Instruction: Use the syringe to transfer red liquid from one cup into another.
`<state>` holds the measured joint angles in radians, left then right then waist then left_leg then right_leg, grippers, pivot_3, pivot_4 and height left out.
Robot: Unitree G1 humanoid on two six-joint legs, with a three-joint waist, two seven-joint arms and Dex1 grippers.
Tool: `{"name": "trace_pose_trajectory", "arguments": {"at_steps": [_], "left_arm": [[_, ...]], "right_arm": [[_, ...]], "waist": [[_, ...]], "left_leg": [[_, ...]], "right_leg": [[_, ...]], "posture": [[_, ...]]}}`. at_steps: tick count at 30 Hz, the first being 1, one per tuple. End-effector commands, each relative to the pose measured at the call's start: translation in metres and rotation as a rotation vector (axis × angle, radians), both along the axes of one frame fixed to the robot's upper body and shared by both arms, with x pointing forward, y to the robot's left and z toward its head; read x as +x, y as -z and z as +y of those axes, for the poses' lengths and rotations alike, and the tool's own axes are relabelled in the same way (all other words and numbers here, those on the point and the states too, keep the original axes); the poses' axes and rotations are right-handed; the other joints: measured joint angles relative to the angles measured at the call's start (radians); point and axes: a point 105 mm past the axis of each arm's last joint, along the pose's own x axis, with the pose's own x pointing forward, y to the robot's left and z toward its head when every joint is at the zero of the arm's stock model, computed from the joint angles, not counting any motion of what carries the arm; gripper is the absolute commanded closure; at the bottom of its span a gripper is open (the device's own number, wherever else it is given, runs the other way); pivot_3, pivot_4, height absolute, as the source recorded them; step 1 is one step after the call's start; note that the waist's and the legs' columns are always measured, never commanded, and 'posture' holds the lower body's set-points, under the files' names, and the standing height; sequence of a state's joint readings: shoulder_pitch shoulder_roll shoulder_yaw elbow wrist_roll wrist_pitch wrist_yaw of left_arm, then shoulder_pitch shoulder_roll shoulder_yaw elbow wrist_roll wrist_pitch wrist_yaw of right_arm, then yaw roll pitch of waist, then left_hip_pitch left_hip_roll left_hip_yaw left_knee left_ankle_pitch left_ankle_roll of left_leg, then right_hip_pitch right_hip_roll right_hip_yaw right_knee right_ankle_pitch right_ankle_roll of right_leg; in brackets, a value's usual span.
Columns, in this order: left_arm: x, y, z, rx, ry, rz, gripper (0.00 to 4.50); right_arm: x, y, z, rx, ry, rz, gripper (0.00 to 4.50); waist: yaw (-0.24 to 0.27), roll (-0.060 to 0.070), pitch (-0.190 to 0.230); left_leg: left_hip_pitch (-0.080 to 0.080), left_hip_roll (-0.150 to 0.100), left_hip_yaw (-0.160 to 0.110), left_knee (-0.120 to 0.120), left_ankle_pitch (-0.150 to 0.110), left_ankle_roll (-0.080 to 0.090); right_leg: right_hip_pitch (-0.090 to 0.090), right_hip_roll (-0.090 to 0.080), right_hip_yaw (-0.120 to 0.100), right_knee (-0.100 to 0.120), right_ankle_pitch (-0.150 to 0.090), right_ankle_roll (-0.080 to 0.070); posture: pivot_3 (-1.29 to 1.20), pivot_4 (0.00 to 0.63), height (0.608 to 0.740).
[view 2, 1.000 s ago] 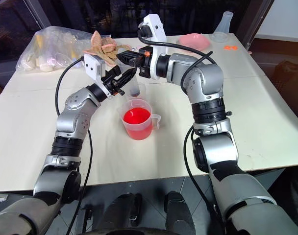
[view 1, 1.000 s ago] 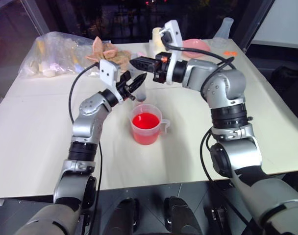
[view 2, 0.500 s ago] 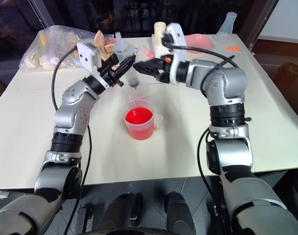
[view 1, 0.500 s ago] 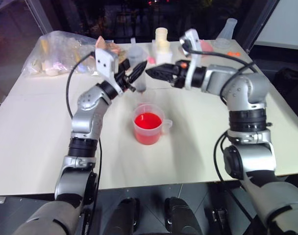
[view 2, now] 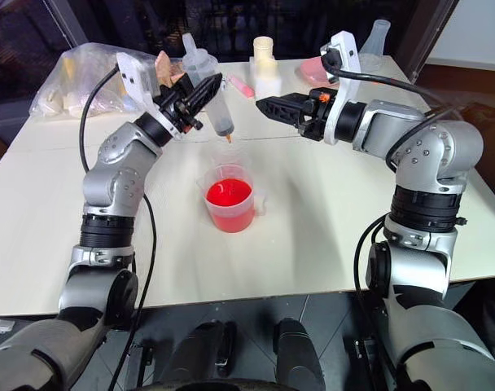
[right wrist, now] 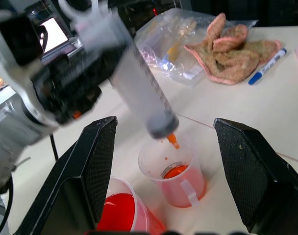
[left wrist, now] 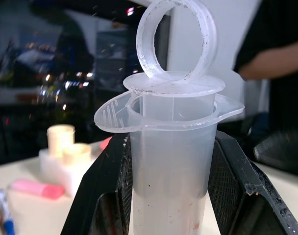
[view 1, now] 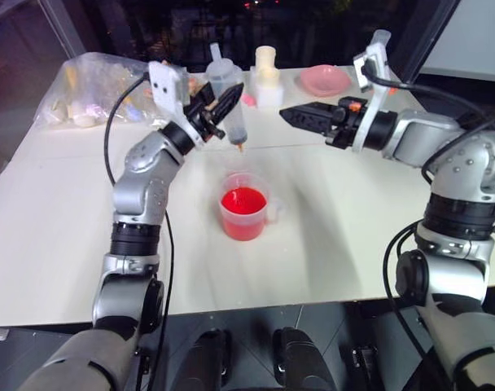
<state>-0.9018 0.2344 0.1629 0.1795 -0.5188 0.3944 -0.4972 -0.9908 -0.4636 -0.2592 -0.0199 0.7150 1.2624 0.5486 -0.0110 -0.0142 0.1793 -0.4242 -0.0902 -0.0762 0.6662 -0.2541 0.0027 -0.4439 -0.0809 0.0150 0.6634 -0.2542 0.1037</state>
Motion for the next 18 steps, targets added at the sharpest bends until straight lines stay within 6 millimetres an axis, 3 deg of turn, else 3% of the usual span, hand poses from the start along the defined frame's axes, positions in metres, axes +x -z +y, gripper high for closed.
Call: {"name": "trace_pose_trajectory", "arguments": {"at_steps": [1,4,7,12,15,18], "left_arm": [[-0.005,-0.041,0.012,-0.042,-0.022,0.039,2.95],[0.008,-0.050,0.033,-0.019,-0.121,0.205,2.95],[0.019,-0.043,0.056,0.042,-0.235,0.386,2.95],[0.019,0.006,0.088,0.225,-0.340,0.739,2.95],[0.009,0.043,0.100,0.282,-0.352,0.958,2.95],[0.001,0.063,0.108,0.295,-0.367,1.068,2.95]], "right_arm": [[-0.006,-0.012,-0.003,0.023,0.011,-0.051,1.24],[-0.006,-0.010,-0.004,0.026,0.017,-0.047,1.24],[-0.006,-0.008,-0.003,0.028,0.017,-0.046,1.24],[-0.009,-0.007,0.001,-0.003,-0.011,-0.055,1.24],[-0.030,-0.009,0.007,-0.126,-0.142,-0.147,1.24],[-0.052,-0.004,0.010,-0.253,-0.280,-0.204,1.24]], "waist": [[-0.001,0.000,0.000],[-0.004,0.000,0.000],[-0.008,0.000,0.000],[-0.010,0.000,0.000],[-0.005,0.000,0.000],[-0.001,-0.001,0.001]], "left_leg": [[0.000,0.000,0.000,0.000,0.000,0.000],[0.000,0.000,0.000,0.000,0.000,0.000],[0.001,0.000,0.000,-0.001,0.000,0.000],[0.002,0.000,0.000,-0.001,0.000,0.000],[0.002,0.000,0.000,-0.001,0.002,-0.003],[0.001,0.000,0.000,-0.001,0.001,-0.002]], "right_leg": [[0.000,0.000,0.000,0.000,0.000,0.000],[0.000,0.000,0.000,0.001,0.000,0.000],[0.000,0.001,0.000,0.002,0.000,0.000],[0.000,0.002,0.000,0.003,0.000,0.000],[-0.001,0.001,0.000,0.003,0.000,0.000],[0.000,0.001,0.000,0.002,0.000,0.000]], "posture": [[0.00,0.150,0.740],[0.00,0.150,0.740],[0.00,0.150,0.740],[0.00,0.150,0.740],[0.00,0.150,0.740],[0.00,0.150,0.740]]}}
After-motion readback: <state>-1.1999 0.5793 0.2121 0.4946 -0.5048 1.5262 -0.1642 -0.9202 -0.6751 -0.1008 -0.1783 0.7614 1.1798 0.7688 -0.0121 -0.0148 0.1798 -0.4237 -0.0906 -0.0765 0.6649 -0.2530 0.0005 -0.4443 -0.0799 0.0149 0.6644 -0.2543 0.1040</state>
